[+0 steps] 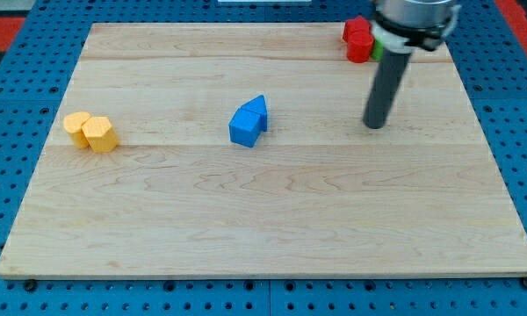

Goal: Move the blue cube to the top of the yellow blocks

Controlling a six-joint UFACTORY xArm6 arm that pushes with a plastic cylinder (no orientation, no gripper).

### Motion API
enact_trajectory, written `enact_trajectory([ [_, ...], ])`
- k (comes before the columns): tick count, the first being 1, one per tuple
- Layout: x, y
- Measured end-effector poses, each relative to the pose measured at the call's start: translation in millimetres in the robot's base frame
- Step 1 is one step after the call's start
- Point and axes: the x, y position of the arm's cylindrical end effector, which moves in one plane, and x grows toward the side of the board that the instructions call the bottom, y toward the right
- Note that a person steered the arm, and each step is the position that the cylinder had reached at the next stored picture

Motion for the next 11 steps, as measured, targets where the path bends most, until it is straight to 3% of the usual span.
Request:
enact_trajectory([
  [4, 15.1, -162.9],
  [6, -3.5, -261.4],
  [8, -8.8, -205.8],
  [9, -17.0, -218.5],
  [11, -20.1, -299.3],
])
